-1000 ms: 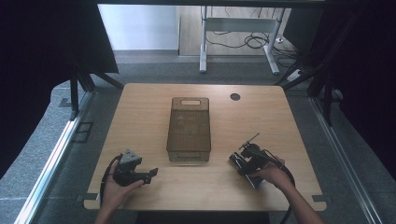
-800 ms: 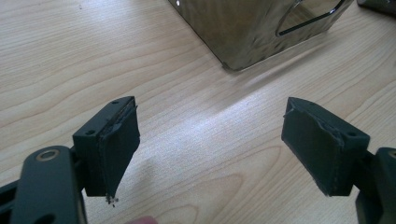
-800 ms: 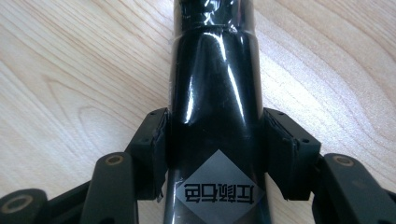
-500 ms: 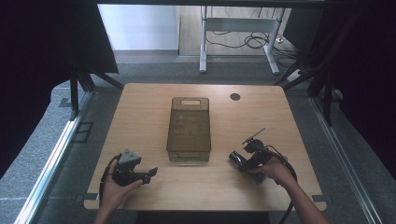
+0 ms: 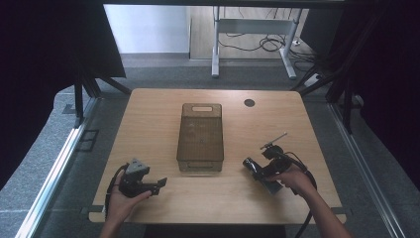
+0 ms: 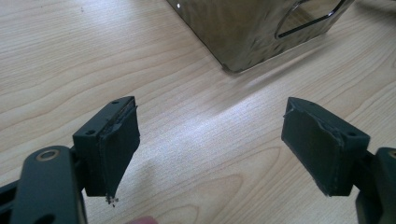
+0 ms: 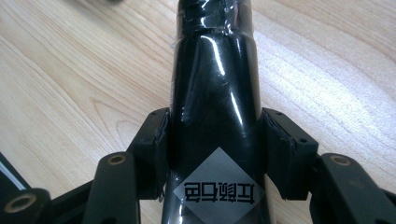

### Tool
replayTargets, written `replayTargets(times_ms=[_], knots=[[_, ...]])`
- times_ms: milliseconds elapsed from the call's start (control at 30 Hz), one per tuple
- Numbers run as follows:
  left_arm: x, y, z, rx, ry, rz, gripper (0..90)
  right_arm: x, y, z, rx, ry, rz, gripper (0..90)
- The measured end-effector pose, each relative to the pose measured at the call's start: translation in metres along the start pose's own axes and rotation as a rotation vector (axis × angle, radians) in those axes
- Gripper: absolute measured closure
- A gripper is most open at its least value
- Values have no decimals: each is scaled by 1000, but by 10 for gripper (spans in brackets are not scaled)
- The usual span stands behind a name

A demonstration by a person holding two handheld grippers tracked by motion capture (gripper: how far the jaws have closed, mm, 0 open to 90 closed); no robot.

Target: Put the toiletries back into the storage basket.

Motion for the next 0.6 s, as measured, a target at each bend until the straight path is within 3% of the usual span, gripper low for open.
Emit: replayTargets(times_ms=[600], knots=[[1,0,0,-3,-1,-1,193,-16,-18,8,1,-46,-73,461]])
Point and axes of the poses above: each handheld gripper's, and its own axes: x roughly forward along the jaws, y roughly out of its underside, z roughly to its left, the point moved 4 cm from there along x, roughly forward along the jaws, and after that the axes turned 13 degrees about -y, right-handed, at the moved point
